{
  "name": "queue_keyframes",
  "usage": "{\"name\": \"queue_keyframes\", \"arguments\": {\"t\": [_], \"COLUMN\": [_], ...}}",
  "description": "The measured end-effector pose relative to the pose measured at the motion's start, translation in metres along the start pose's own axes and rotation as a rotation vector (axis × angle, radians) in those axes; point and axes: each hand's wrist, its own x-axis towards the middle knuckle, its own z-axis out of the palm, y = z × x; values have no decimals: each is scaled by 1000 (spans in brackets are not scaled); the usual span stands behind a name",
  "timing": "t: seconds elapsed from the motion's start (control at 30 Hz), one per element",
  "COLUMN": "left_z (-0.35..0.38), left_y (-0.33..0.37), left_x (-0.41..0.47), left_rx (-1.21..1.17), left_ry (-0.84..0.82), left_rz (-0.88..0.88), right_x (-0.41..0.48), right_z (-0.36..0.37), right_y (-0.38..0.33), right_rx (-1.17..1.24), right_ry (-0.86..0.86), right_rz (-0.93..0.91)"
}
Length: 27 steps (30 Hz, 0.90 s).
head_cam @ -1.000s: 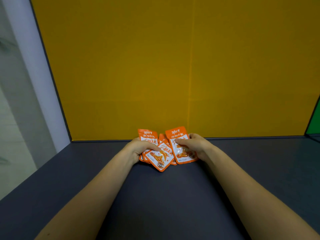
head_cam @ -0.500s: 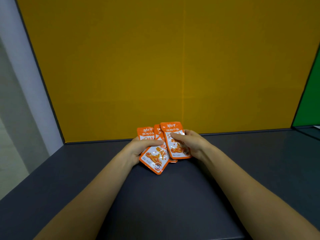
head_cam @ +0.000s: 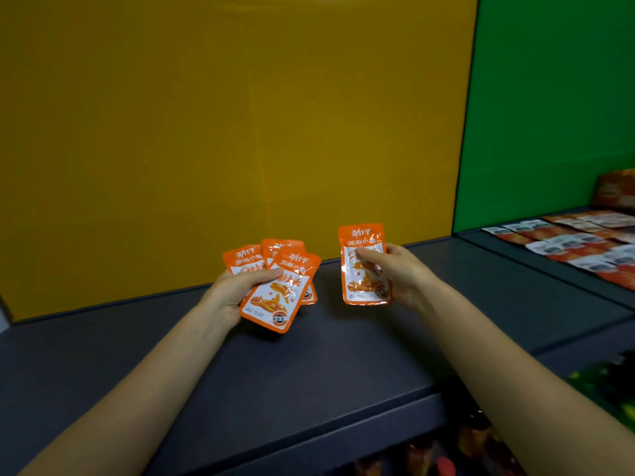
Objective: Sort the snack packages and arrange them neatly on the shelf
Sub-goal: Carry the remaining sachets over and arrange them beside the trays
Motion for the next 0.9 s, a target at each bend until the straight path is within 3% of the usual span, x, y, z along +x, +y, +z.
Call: {"name": "queue_keyframes", "arguments": {"t": [0.27, 0.9], "left_z": [149, 484], "left_y": [1, -29], "left_x": [-27, -50], "left_rx": [-29, -126], "left_ry": [-101, -367], "left_rz": [14, -37], "right_x": [-27, -55], "right_z": [-158, -496], "right_y": [-10, -10], "right_rx": [-191, -292], "right_ry": [192, 409], "right_rz": [-58, -9]}}
